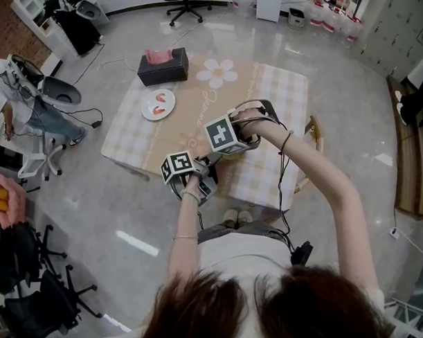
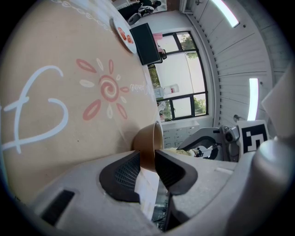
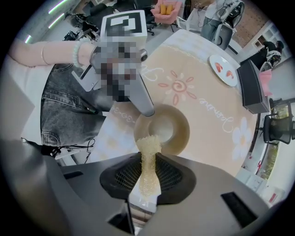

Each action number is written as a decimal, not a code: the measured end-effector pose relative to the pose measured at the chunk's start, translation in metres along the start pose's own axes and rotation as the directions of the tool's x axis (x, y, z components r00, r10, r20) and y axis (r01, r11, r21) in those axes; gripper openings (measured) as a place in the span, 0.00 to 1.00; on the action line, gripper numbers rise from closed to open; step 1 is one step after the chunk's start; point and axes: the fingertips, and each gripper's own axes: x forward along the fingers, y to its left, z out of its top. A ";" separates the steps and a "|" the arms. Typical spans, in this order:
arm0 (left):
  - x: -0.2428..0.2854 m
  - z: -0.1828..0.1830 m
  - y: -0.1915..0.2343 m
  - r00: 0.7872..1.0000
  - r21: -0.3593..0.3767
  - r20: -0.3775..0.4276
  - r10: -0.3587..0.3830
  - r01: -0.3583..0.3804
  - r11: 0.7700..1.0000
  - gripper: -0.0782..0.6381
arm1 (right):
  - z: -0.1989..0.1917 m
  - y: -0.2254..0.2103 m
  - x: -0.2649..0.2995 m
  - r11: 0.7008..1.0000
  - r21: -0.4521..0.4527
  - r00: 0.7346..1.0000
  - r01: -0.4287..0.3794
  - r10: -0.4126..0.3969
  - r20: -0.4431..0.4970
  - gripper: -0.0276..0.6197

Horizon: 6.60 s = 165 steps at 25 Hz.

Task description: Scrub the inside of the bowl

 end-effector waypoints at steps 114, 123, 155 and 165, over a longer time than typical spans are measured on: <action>-0.002 -0.010 -0.004 0.999 -0.049 -0.021 -0.041 0.040 0.998 0.25 | 0.009 -0.039 -0.005 0.972 -0.144 0.982 0.185 -0.180 0.047 0.17; 0.000 -0.014 -0.003 0.998 -0.053 -0.030 -0.053 0.051 0.997 0.25 | 0.005 -0.030 0.000 0.988 -0.079 0.991 0.136 -0.136 0.002 0.17; 0.004 -0.013 -0.001 0.994 -0.036 -0.084 -0.076 0.073 0.997 0.25 | 0.010 -0.009 0.009 0.967 0.254 1.000 0.001 -0.005 0.014 0.17; 0.003 -0.012 -0.002 0.993 -0.052 -0.083 -0.088 0.084 0.995 0.25 | 0.024 -0.004 0.006 0.953 0.301 0.998 -0.048 0.032 0.056 0.17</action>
